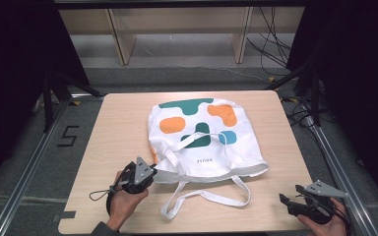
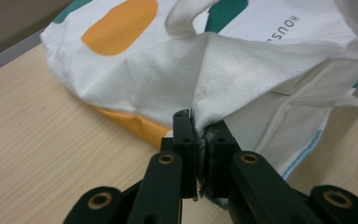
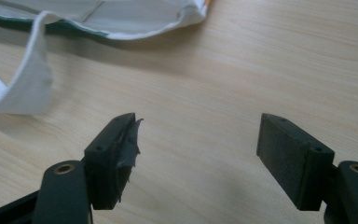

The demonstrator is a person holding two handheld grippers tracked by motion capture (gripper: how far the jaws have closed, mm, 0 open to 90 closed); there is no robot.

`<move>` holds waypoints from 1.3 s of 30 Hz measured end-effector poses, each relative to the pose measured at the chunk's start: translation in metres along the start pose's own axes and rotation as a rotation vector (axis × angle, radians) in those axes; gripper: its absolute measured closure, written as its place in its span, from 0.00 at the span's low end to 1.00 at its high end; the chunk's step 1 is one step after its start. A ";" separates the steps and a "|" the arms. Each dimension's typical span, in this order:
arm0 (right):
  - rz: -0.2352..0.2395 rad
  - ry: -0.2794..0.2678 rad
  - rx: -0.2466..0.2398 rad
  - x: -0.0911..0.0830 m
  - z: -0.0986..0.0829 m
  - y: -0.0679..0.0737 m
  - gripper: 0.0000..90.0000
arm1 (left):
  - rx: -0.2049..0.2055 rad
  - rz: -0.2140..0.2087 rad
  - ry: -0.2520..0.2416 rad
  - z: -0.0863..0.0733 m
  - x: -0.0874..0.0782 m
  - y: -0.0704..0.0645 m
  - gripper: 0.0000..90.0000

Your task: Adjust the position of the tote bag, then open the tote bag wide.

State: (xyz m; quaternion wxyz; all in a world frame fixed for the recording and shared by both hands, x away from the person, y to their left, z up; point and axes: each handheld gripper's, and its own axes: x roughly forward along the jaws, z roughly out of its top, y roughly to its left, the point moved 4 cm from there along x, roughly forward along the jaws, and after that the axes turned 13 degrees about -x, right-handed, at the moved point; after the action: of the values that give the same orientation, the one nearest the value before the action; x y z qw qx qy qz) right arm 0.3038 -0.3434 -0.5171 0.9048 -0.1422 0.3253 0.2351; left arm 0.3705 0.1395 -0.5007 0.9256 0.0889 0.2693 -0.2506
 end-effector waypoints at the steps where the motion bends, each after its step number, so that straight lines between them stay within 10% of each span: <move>1: 0.001 0.003 0.008 0.000 0.000 0.001 0.33 | -0.005 0.007 -0.001 -0.001 -0.001 0.004 0.94; 9: 0.006 -0.007 -0.037 0.001 0.000 -0.003 0.33 | 0.010 0.024 0.013 -0.008 -0.003 0.030 0.91; 11: 0.007 -0.007 -0.038 0.001 0.000 -0.003 0.33 | -0.052 0.004 0.015 -0.011 -0.001 0.024 0.88; 19: 0.004 0.002 -0.010 0.000 -0.001 -0.001 0.33 | 0.017 -0.012 0.084 -0.015 0.003 0.031 0.72; 21: 0.013 0.009 0.008 0.000 -0.002 -0.002 0.33 | -0.022 -0.021 0.071 -0.015 0.007 0.027 0.70; 36: 0.010 0.012 0.013 0.000 -0.002 0.000 0.33 | 0.001 -0.007 0.122 -0.020 0.013 0.034 0.89; 39: 0.003 -0.006 -0.051 0.001 0.001 -0.003 0.33 | -0.007 -0.016 0.132 -0.020 0.011 0.035 0.90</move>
State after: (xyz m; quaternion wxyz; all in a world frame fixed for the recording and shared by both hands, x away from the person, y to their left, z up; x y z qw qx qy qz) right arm 0.3066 -0.3454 -0.5170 0.9015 -0.1640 0.3169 0.2451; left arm 0.3875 0.1704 -0.5223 0.9041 0.0998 0.3314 -0.2505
